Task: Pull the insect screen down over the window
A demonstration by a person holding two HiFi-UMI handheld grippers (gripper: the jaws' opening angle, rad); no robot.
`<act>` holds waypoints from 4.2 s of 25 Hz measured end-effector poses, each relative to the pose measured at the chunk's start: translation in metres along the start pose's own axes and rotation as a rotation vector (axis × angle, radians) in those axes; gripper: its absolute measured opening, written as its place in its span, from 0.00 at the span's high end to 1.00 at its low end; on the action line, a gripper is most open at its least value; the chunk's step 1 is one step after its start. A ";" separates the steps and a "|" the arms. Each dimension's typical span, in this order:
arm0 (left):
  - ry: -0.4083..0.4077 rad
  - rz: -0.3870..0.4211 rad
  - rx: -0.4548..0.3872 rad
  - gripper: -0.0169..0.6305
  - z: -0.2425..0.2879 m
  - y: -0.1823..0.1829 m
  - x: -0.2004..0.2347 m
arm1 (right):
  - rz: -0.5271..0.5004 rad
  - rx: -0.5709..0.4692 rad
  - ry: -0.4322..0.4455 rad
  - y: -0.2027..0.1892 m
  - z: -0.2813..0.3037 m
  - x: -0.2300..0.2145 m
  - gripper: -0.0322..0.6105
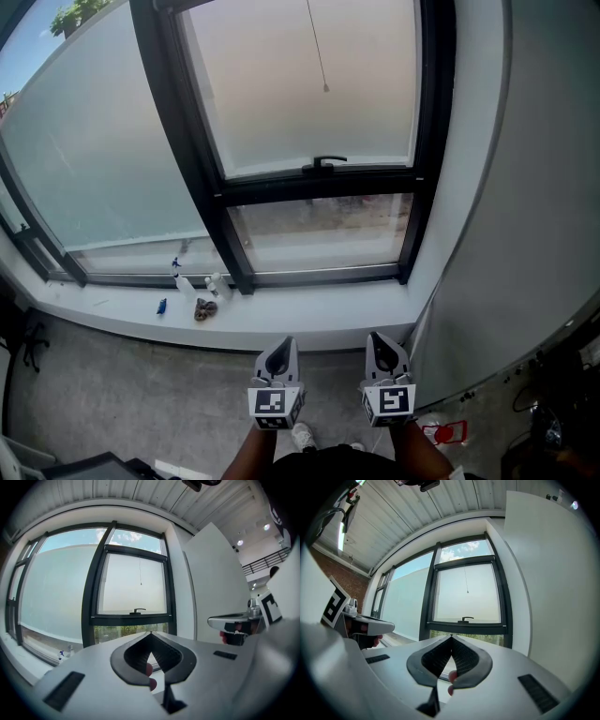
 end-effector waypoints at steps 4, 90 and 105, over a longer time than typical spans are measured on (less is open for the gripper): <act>0.009 -0.014 0.001 0.97 0.002 0.000 0.006 | -0.002 0.003 0.005 0.000 0.004 0.003 0.95; -0.033 -0.061 0.068 0.97 0.385 0.000 0.149 | -0.066 0.041 0.040 -0.024 0.393 -0.112 0.95; -0.139 0.056 -0.062 0.97 0.477 0.035 0.204 | -0.065 -0.063 -0.016 0.010 0.496 -0.101 0.95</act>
Point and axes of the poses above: the fingertips, and each gripper's own axes: z forward along the fingers, x to its left, y out of its top, the point moved 7 cm from there along -z, backward along the fingers, and after that the axes turned 5 degrees about z, right-handed, at the moved point
